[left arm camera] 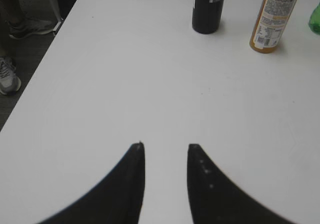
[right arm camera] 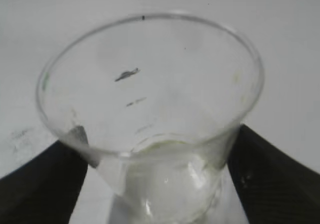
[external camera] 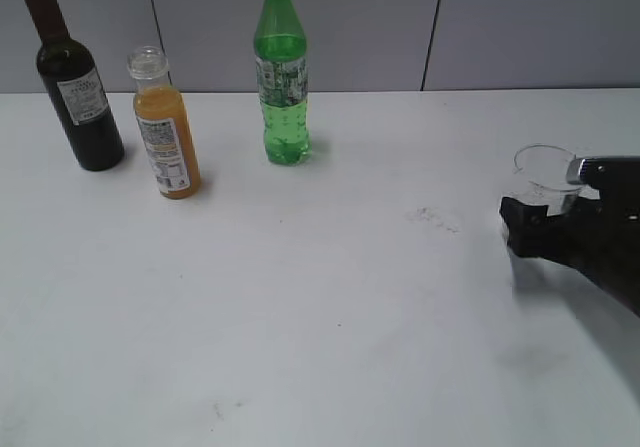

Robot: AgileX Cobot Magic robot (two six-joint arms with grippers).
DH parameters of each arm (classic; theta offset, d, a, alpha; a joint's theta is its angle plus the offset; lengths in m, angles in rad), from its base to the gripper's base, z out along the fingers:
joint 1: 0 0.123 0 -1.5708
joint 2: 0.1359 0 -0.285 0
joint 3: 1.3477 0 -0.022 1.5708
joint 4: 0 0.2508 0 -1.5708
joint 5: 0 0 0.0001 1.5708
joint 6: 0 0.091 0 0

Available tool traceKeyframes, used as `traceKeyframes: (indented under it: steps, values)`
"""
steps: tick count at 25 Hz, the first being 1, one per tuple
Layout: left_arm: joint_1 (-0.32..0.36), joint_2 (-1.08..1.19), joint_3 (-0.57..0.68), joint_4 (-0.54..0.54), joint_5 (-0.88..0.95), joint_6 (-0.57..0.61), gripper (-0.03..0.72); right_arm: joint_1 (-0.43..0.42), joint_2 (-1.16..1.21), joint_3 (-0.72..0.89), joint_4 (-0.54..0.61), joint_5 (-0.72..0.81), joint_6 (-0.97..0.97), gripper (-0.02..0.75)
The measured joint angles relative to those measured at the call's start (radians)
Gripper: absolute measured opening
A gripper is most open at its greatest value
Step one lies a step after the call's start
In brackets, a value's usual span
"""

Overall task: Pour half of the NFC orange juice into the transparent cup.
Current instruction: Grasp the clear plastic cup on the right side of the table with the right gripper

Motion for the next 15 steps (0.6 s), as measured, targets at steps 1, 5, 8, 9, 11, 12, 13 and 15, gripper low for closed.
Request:
traceKeyframes:
  steps: [1,5,8,9,11,12,13,15]
  values:
    - [0.000,0.000,0.000,0.000,0.000,0.000,0.239,0.000,0.021,-0.003,0.000,-0.003,0.000,0.669]
    - [0.000,0.000,0.000,0.000,-0.001,0.000,0.239,0.000,0.084,-0.014,0.000,-0.003,0.001,0.669]
    - [0.000,0.000,0.000,0.000,-0.001,0.000,0.239,0.000,0.105,-0.035,0.000,-0.003,0.001,0.669]
    - [0.000,0.000,0.000,0.000,-0.001,0.000,0.239,0.000,0.109,-0.042,0.000,-0.003,0.001,0.669]
    - [0.000,0.000,0.000,0.000,-0.001,0.000,0.239,0.000,0.113,-0.057,0.000,-0.004,0.001,0.668]
    - [0.000,0.000,0.000,0.000,-0.001,0.000,0.239,0.000,0.115,-0.067,0.000,-0.005,0.001,0.668]
    - [0.000,0.000,0.000,0.000,-0.001,0.000,0.239,0.000,0.120,-0.077,0.000,-0.006,0.001,0.668]
    - [0.000,0.000,0.000,0.000,-0.001,0.000,0.239,0.000,0.127,-0.093,0.000,-0.007,0.001,0.668]
